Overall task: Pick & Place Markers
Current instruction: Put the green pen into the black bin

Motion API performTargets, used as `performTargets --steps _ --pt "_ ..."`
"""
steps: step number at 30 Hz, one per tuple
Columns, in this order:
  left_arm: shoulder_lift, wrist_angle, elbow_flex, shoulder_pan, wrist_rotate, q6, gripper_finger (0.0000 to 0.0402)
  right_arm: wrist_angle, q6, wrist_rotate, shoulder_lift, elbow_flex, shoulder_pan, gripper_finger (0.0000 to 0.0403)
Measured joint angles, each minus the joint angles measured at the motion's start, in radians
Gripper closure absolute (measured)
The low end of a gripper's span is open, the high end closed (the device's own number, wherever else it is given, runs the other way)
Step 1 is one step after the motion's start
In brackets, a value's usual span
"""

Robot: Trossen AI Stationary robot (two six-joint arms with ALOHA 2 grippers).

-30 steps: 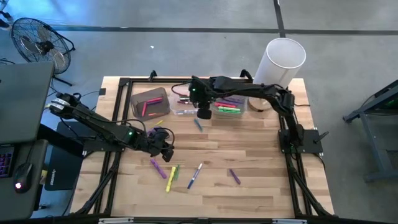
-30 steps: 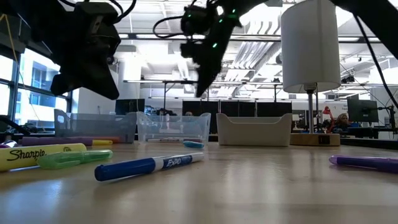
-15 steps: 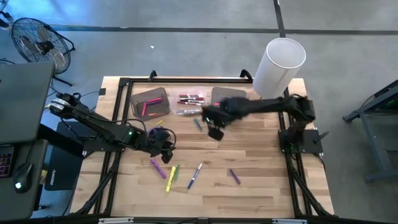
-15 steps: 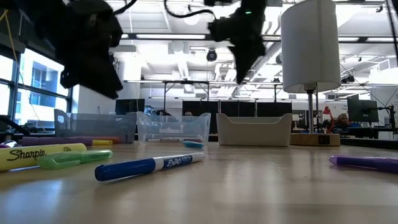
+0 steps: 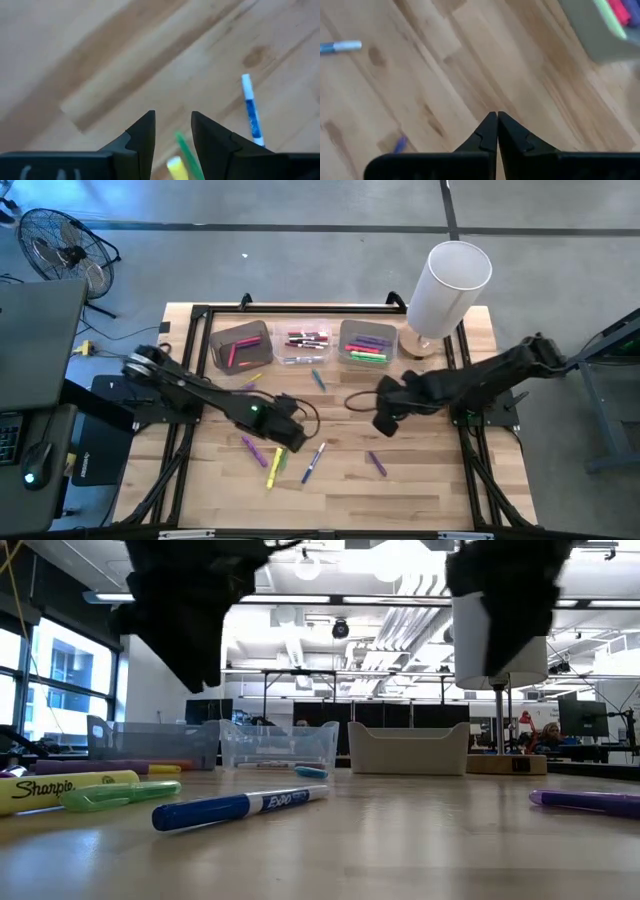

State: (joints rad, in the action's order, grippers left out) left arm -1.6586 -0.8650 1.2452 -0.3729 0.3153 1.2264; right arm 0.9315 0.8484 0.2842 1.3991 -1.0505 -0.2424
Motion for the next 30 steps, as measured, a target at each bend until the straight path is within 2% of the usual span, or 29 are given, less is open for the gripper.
performTargets --steps 7,16,22,30 --pt "-0.215 -0.012 0.187 0.0 -0.184 0.158 0.0279 -0.008 0.045 -0.002 -0.13 0.118 -0.112 0.0402" --pt "-0.326 -0.053 0.246 -0.047 -0.306 0.339 0.028 -0.025 0.039 -0.001 -0.163 0.173 -0.195 0.0401" --pt "-0.344 -0.087 0.247 -0.084 -0.304 0.444 0.028 -0.032 0.023 0.004 -0.164 0.173 -0.227 0.0402" --pt "-0.375 -0.083 0.249 -0.099 -0.307 0.461 0.028 -0.048 0.023 0.024 -0.164 0.173 -0.243 0.0401"
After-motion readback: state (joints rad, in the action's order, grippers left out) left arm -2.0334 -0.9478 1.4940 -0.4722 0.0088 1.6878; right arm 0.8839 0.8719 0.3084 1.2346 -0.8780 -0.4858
